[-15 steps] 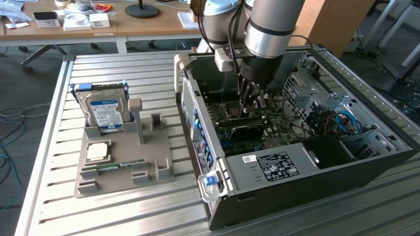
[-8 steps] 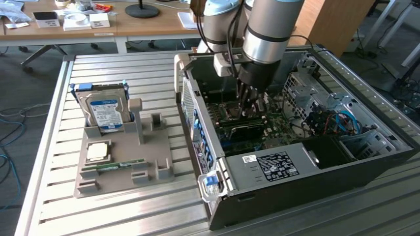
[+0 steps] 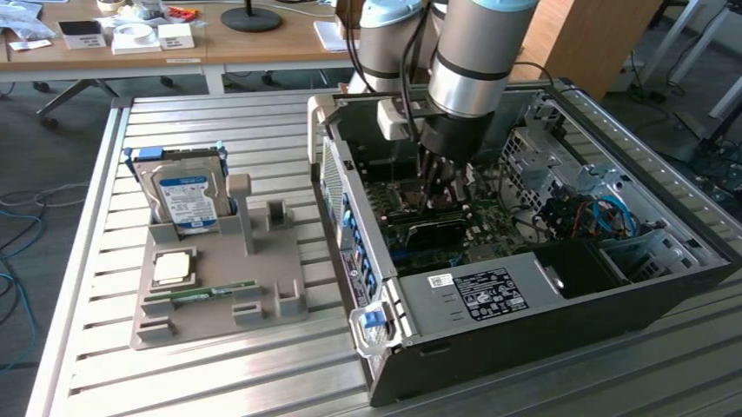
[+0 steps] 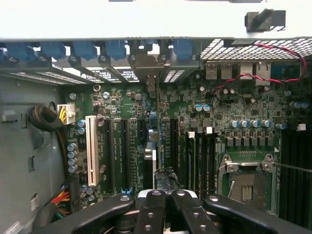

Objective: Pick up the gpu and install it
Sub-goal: 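Press down on the gpu until it lock into place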

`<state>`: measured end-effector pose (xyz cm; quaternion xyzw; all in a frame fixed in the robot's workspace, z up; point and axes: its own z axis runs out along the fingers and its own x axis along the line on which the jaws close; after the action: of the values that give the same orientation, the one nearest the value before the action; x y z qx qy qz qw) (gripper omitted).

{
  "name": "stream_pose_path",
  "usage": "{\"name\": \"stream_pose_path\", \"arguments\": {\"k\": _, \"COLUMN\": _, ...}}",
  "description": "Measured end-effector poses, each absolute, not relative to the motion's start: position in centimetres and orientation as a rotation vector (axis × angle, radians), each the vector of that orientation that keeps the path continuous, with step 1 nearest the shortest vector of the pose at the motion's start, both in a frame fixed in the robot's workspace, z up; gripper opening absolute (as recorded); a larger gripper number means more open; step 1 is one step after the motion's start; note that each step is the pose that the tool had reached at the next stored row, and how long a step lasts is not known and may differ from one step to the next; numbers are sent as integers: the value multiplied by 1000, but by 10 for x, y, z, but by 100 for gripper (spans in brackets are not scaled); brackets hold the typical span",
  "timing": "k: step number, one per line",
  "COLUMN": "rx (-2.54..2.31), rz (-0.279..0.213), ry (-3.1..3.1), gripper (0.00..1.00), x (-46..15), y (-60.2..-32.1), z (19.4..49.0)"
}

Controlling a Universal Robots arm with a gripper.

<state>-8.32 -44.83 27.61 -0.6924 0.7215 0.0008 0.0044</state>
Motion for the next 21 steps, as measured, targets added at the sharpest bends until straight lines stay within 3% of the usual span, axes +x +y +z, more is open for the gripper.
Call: {"name": "stream_pose_path", "arguments": {"k": 21, "rx": -2169, "rz": 3, "ry": 2260, "gripper": 11, "x": -83, "y": -450, "z": 264}}
